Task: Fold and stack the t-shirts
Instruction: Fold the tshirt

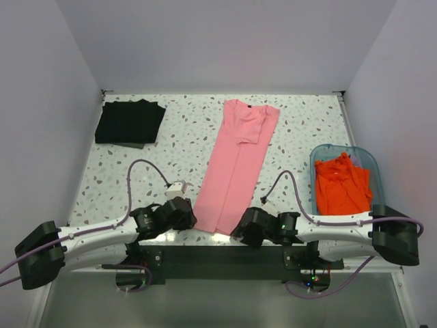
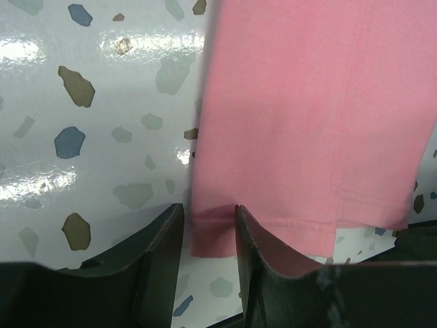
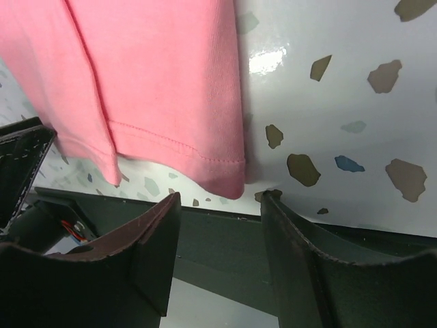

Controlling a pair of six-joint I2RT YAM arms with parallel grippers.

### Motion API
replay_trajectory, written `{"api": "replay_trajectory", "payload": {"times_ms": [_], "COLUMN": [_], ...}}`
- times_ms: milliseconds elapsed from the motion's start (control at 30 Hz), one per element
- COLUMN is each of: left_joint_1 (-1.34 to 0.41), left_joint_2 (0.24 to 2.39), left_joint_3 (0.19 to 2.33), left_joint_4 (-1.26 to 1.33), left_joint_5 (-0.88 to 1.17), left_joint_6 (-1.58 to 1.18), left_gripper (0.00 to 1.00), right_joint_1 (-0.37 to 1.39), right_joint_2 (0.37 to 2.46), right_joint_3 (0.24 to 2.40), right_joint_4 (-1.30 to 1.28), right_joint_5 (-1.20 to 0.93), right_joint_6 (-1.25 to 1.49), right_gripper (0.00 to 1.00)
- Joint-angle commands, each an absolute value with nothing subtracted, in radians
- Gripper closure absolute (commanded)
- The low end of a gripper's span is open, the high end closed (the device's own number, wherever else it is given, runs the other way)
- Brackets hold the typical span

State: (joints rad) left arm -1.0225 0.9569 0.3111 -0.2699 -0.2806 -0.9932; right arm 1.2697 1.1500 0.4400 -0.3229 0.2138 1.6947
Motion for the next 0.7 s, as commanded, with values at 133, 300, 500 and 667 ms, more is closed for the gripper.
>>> {"api": "replay_trajectory", "payload": {"times_ms": [133, 300, 500, 667], "left_joint_1": [-1.037, -1.045, -1.063, -1.077], "left_joint_2": [0.939, 0.946, 0.966, 0.985], "left_joint_3": [0.268, 0.284, 0.281, 0.267], "left_joint_4": [-0.397, -0.431, -0.436, -0.411], "left_joint_5": [-0.267, -0.261, -0.245, -0.23], "left_joint_6": [-1.055, -1.078, -1.107, -1.111], "left_gripper": [0.59, 0.59, 0.62, 0.66], "right_joint_1": [1.275, 1.275, 1.275, 1.275], "right_joint_2": [1.157, 1.196, 1.243, 1.243], "right_joint_3": [0.396, 0.403, 0.413, 0.4], "right_joint_4": [-0.489, -0.466, -0.446, -0.446], "right_joint_5": [0.344, 0.353, 0.365, 0.38], "right_joint_6": [1.709, 1.698, 1.681, 1.677], "right_gripper": [0.45, 0.46, 0.58, 0.68]}}
